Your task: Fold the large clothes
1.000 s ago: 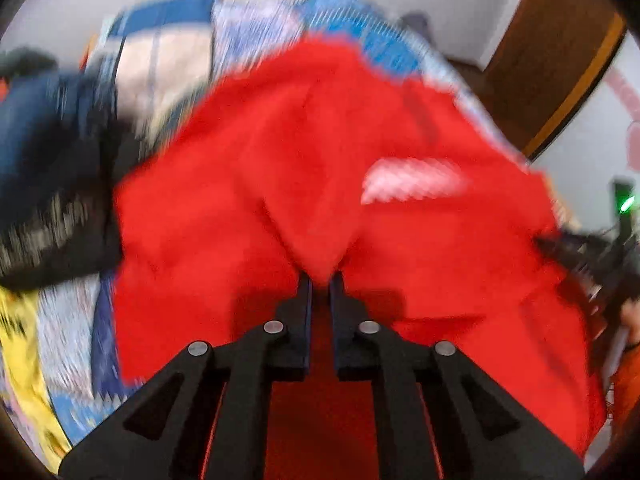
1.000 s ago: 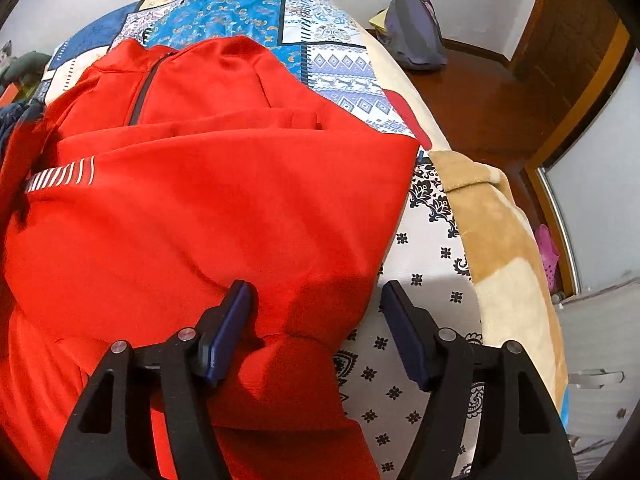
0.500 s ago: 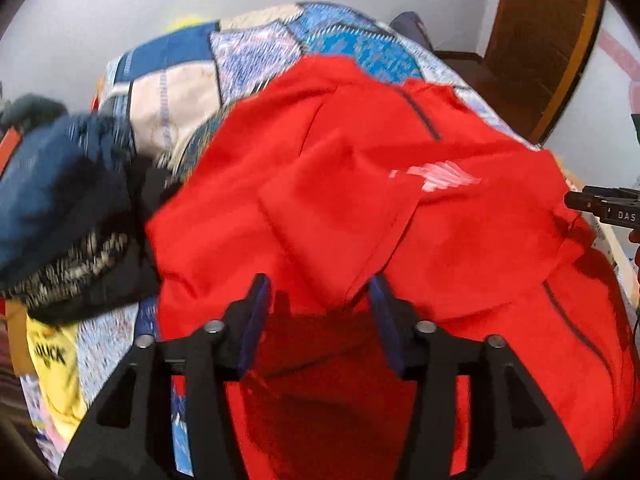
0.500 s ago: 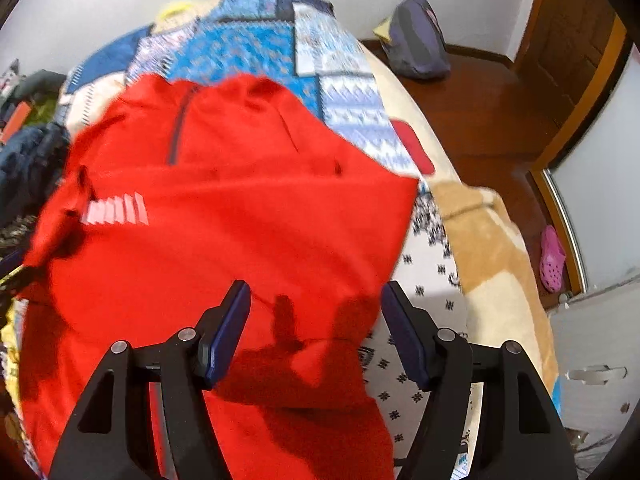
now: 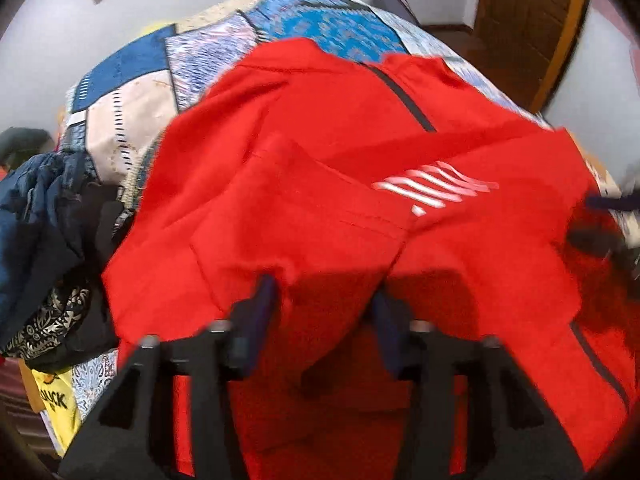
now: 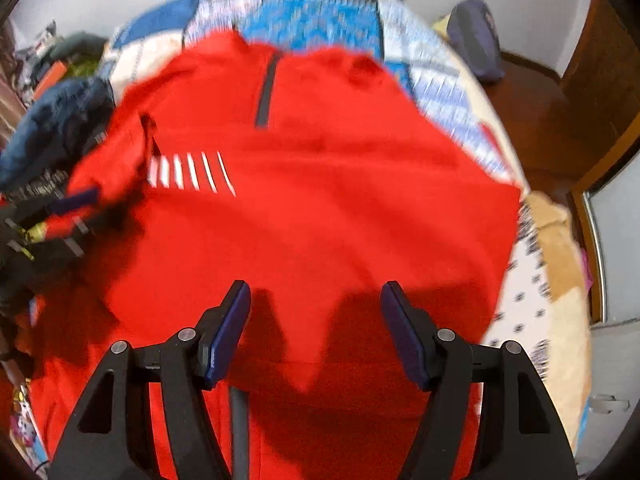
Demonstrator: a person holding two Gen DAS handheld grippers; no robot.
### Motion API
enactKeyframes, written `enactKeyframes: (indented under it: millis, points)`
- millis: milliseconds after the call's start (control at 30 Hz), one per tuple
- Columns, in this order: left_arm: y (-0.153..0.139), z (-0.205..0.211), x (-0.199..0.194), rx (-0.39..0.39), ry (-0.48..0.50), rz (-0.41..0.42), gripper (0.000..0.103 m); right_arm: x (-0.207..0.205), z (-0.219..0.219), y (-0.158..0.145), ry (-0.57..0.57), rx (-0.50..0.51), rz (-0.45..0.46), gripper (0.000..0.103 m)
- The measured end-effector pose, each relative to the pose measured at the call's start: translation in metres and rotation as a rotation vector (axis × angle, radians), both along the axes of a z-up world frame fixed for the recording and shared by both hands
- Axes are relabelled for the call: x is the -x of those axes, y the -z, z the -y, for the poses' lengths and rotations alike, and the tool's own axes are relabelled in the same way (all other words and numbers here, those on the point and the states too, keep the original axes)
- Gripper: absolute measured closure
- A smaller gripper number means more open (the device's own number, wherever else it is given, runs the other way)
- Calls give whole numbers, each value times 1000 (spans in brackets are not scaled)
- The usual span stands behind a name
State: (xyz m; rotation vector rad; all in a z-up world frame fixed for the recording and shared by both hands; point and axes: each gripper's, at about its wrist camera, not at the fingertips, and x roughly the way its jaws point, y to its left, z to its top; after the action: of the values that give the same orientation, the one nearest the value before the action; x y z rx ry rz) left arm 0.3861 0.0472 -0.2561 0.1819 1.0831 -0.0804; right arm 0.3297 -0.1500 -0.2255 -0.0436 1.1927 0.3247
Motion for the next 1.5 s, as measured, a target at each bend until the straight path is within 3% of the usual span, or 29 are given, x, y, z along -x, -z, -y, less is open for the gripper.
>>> enactKeyframes:
  millis: [67,267,400,500,667,800,933,1033,1133,1267,1500]
  points:
    - [-10,-11,2,34,-13,31,95,0,-2,16,14,18,-28,38]
    - [-60,-71,27,212,-140,147,97,1,1,17,15,-2,2,37]
    - [-75,-109,53,254,-215,182,97,2,-1,17,14,10,12,37]
    - [-65,-132,68,261,-259,155,97,2,0,18,24,11,17,37]
    - [-16,-157,92,251,-323,27,96,5,-1,16,32,19,23,37]
    - [17,-161,107,147,-349,-53,96,4,-1,16,45,25,16,37]
    - [14,-166,113,169,-366,-42,96,2,-2,12,62,40,3,37]
    - [-4,-166,111,172,-357,1,96,1,0,8,78,47,3,37]
    - [-25,-158,104,156,-321,48,90,0,2,-5,80,46,39,37]
    - [-58,-140,86,144,-254,123,62,-6,3,-32,75,26,108,37]
    - [-94,-111,27,151,-165,195,41,-32,3,-75,96,-17,228,37]
